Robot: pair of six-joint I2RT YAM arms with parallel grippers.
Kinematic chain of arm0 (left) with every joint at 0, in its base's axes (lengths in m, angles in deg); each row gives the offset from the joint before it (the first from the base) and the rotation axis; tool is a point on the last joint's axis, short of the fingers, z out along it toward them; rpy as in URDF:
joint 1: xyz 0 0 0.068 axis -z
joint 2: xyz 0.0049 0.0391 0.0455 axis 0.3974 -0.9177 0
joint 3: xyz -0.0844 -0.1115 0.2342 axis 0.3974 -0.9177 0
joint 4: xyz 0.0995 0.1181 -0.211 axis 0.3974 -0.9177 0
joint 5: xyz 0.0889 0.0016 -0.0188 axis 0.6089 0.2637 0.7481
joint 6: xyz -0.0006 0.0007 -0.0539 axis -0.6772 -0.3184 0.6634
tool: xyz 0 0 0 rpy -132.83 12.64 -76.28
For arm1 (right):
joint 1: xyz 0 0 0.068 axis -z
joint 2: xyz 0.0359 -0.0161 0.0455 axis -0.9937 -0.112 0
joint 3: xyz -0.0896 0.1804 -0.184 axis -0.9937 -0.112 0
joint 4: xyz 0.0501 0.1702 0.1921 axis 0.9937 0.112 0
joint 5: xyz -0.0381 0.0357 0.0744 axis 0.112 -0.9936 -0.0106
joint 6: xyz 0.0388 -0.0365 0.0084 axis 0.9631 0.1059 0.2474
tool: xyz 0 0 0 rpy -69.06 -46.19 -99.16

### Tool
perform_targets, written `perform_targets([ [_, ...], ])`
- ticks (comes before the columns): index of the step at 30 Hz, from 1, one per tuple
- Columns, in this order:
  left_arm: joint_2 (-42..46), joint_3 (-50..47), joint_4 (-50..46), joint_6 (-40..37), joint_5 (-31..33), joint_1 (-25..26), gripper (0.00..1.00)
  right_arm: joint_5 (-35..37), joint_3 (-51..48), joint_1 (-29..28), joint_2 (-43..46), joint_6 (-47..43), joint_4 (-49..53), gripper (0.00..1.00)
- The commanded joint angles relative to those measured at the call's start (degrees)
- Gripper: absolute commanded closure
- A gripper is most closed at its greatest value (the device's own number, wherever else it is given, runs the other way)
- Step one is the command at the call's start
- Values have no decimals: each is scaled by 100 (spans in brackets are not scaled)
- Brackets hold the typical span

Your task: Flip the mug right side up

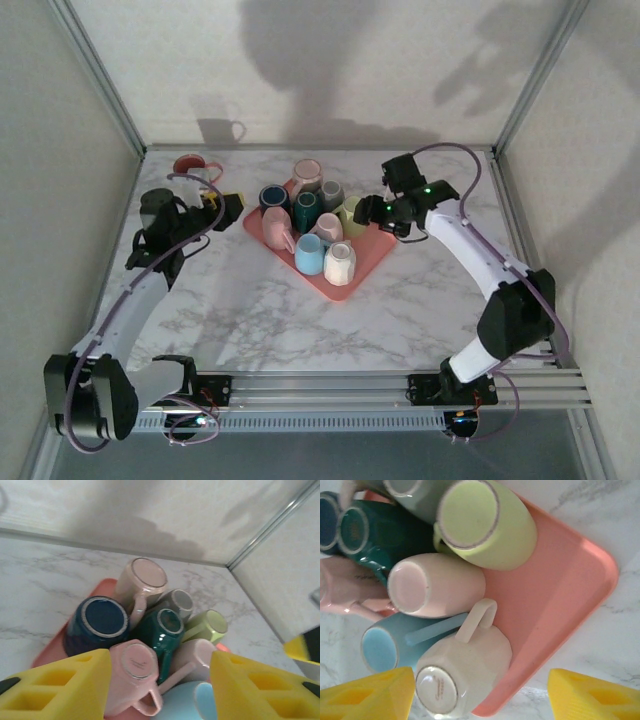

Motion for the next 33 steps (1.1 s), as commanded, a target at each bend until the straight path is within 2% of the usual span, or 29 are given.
perform_targets([
  [1,206,-117,-123,273,-123,89,44,468,359,-226,-224,779,80,28],
  [3,219,-118,-203,285,-151,152,44,466,366,-378,-227,769,126,27],
  [7,266,-183,-329,293,-155,275,43,185,363,-776,-255,176,347,26],
  [14,347,-354,-421,282,-96,413,43,549,743,-1282,-834,-472,1122,17],
  [17,460,-431,-375,293,-15,420,42,671,927,-1345,-1143,-448,1355,12],
  [23,504,-500,-360,303,34,438,42,750,994,-1355,-1474,-23,1326,9],
  [29,546,-626,-298,328,77,444,42,536,947,-1356,-1666,258,981,9],
  [33,558,-645,-335,303,87,444,42,449,937,-1356,-1723,279,945,14],
])
